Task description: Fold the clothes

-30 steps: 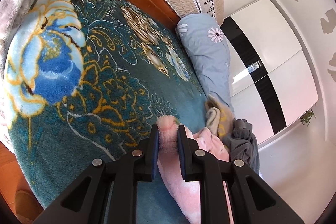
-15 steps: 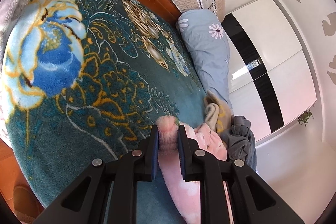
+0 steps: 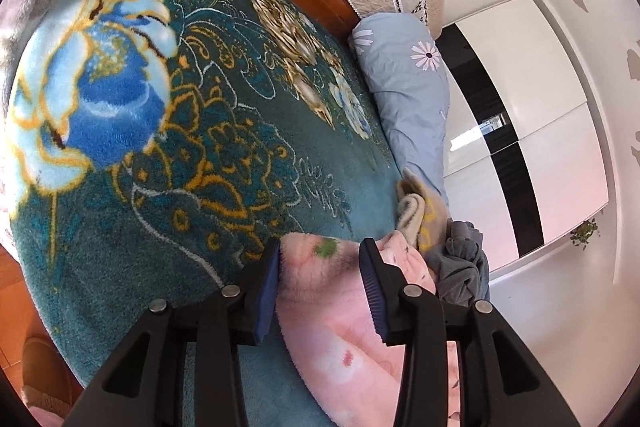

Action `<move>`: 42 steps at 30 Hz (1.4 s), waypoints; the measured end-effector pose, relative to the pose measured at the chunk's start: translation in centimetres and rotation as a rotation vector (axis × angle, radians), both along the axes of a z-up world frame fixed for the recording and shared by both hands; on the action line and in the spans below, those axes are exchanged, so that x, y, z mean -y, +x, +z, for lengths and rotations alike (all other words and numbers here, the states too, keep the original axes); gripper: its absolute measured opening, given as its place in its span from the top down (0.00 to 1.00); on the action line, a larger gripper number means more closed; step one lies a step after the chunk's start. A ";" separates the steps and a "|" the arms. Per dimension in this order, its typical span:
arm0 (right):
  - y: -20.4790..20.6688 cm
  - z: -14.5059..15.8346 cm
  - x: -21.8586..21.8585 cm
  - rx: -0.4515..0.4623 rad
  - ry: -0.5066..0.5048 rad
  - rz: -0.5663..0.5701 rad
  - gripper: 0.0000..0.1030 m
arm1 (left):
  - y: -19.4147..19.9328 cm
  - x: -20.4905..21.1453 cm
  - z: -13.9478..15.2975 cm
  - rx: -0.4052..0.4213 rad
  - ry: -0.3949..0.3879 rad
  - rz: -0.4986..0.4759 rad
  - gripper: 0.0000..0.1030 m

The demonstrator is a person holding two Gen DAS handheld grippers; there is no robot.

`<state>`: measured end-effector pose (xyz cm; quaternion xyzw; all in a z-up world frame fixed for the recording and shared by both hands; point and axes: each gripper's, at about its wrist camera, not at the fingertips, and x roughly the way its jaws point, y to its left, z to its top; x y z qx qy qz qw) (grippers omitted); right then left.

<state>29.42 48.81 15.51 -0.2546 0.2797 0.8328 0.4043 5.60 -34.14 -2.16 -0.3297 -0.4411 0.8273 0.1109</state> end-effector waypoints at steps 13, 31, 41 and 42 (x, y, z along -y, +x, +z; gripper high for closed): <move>-29.6 0.1 33.7 0.078 0.121 1.031 0.47 | -0.4 -0.5 -0.2 0.049 -0.012 -0.037 0.56; -44.8 -14.2 51.6 0.533 0.210 1.413 0.47 | -1.2 -1.7 -0.1 0.105 -0.070 -0.126 0.56; -45.1 -16.4 50.9 0.570 0.153 1.449 0.46 | -1.3 -1.9 -0.1 0.112 -0.082 -0.153 0.56; -45.0 -16.5 51.0 0.581 0.154 1.445 0.46 | -1.4 -1.9 -0.2 0.112 -0.074 -0.156 0.56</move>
